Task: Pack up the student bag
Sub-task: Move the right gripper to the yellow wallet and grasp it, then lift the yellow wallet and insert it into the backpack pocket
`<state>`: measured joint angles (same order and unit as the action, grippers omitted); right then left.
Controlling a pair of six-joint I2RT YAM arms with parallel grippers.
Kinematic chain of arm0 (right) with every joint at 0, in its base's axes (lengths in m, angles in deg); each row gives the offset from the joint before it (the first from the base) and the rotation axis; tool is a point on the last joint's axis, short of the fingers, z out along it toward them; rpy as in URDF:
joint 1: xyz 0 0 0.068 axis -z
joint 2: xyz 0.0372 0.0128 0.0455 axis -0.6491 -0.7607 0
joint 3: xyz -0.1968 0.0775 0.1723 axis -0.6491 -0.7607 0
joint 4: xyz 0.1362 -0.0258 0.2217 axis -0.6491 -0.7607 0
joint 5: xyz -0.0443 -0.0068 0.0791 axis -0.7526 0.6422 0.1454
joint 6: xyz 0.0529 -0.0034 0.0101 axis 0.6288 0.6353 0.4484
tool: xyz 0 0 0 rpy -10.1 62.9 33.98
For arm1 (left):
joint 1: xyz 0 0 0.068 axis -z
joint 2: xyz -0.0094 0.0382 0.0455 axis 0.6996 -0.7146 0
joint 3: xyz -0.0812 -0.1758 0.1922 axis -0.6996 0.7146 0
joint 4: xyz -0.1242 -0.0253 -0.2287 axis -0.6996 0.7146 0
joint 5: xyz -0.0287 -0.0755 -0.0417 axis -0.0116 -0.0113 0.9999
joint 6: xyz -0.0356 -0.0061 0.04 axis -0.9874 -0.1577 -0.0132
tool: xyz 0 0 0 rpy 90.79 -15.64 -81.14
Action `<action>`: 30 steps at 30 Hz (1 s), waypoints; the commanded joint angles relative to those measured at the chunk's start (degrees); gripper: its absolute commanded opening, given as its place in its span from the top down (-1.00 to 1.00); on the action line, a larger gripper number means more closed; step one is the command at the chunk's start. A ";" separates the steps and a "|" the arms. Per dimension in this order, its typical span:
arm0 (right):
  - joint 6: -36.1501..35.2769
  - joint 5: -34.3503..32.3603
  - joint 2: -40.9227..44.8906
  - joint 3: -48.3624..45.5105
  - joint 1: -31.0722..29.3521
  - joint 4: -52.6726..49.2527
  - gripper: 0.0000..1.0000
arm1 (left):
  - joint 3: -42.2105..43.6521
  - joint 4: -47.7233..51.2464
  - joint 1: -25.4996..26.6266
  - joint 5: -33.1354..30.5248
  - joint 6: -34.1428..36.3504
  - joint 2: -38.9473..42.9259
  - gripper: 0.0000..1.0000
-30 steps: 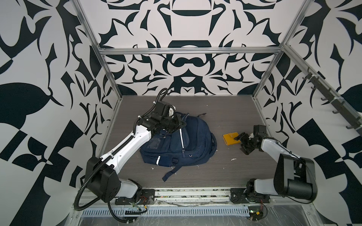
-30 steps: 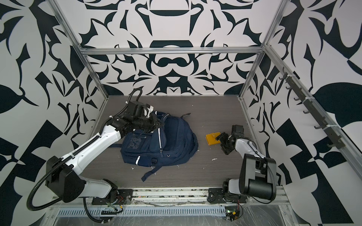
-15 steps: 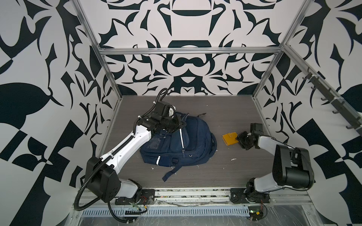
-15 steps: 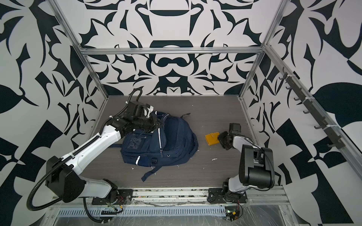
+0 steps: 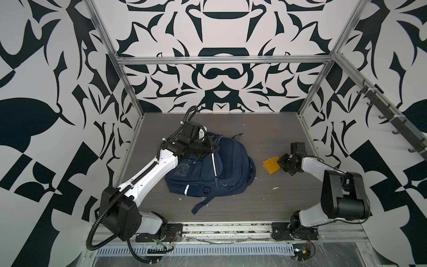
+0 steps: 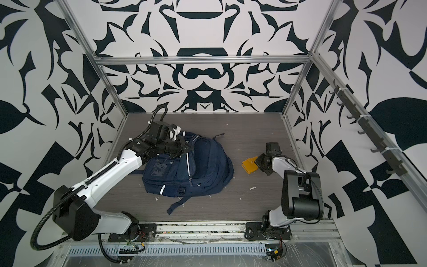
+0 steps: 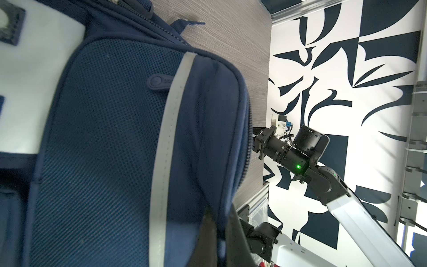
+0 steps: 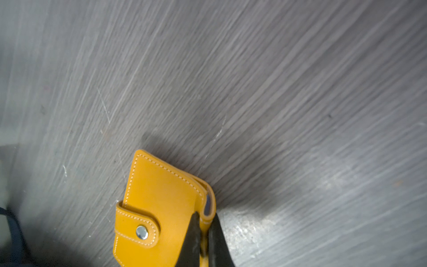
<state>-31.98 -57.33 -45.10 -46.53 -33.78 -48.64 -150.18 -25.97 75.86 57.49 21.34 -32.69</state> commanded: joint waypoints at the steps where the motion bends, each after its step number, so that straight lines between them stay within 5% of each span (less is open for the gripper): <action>1: -4.32 -0.60 3.14 -0.20 -0.02 -2.44 1.00 | -0.37 -2.95 -0.35 0.76 0.20 2.79 1.00; 30: -18.87 7.47 22.06 -1.55 -0.54 -11.83 1.00 | -0.99 -1.37 -0.35 1.21 3.49 1.28 1.00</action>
<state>-47.63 -51.28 -25.02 -49.81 -33.84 -57.60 -150.18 -25.60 75.86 57.64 23.59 -32.67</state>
